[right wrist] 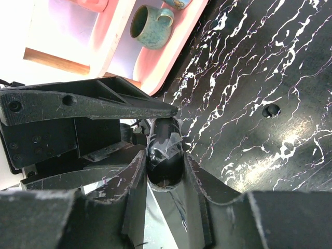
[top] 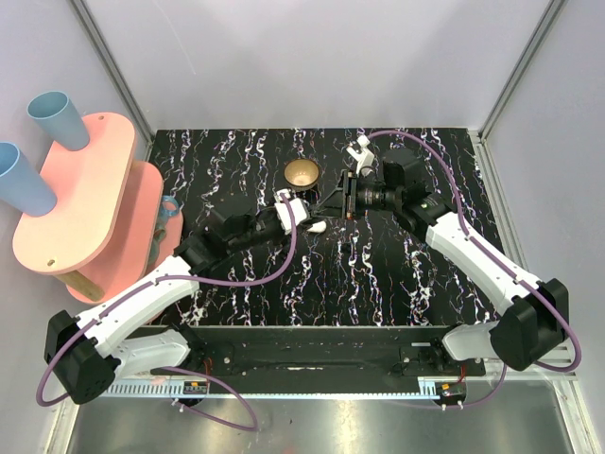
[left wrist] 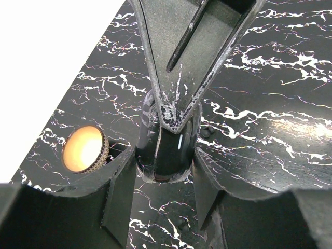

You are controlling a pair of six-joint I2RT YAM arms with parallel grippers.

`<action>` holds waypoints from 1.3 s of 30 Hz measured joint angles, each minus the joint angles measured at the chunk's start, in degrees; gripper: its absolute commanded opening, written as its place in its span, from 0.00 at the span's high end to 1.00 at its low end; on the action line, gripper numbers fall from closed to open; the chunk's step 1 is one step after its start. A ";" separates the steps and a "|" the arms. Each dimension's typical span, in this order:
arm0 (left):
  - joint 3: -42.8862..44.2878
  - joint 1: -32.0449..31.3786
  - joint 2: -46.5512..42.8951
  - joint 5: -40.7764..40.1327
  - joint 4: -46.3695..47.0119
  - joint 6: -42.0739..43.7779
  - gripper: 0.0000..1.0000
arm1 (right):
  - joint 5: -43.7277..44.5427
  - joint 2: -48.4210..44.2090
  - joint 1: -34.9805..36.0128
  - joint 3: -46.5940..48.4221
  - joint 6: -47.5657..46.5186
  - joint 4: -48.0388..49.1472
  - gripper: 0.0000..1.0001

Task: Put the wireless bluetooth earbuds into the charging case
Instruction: Pass from the left arm to the right, then pass from the right arm to the left

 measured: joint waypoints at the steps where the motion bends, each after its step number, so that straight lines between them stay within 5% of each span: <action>1: 0.00 0.00 0.00 0.00 0.00 0.00 0.77 | 0.04 0.00 0.00 0.00 -0.15 0.00 1.00; 5: 0.04 -0.07 0.00 -0.11 0.09 -0.57 0.54 | 0.68 -0.63 0.15 -0.28 -0.59 0.37 1.00; 25: 0.37 1.51 -5.33 3.19 5.01 -14.34 0.10 | 3.08 -8.92 0.22 -11.91 -0.42 21.64 1.00; 31: 0.31 11.06 -5.88 13.07 7.85 -24.57 0.09 | 5.60 -14.69 0.24 -17.25 -3.15 28.26 1.00; 39: -2.49 17.94 -4.26 26.93 26.05 -42.66 0.11 | 5.57 -19.61 0.24 -20.59 -6.47 36.35 1.00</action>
